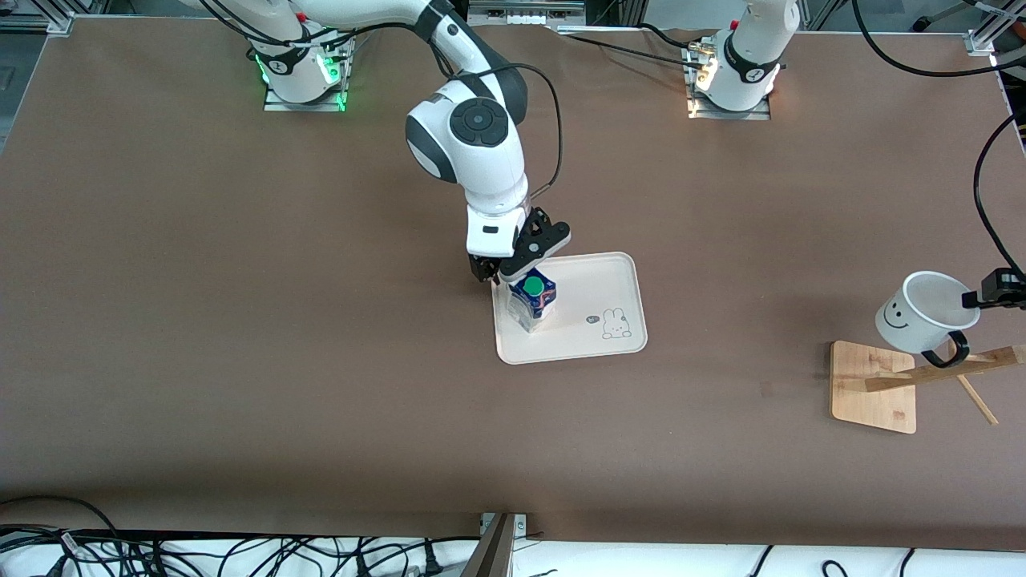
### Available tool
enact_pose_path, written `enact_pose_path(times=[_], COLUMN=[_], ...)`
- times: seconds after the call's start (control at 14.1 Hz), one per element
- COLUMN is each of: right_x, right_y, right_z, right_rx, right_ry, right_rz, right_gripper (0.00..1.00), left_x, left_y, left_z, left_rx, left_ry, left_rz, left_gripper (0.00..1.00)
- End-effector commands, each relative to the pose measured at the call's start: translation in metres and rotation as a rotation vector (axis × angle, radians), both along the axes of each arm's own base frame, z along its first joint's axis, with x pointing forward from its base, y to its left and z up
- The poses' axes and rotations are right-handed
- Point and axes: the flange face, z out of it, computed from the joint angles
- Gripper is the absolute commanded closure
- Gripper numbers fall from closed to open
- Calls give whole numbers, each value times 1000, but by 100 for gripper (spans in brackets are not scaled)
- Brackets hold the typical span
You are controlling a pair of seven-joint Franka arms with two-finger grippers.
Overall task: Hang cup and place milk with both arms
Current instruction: 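Carry the mug to the wooden stand while the right gripper lowers onto the carton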
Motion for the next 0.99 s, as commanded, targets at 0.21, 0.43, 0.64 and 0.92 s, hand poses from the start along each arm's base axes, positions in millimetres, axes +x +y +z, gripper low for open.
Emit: enact_pose_path(times=[0.21, 0.43, 0.64, 0.92], right_x=[13, 14, 20, 25], right_y=[3, 4, 8, 9], right_z=[-27, -19, -5, 4], right_rx=[34, 54, 106, 127], right_ry=[-56, -56, -58, -76], right_rz=[1, -14, -101, -105], right_gripper=[0, 0, 0, 0], left_x=[4, 1, -1, -4], left_y=[12, 20, 32, 51], left_z=[1, -2, -7, -17], left_rx=[15, 14, 9, -1], left_ry=[-35, -29, -24, -22], left_rz=[-56, -44, -41, -66], left_gripper=[100, 100, 100, 100])
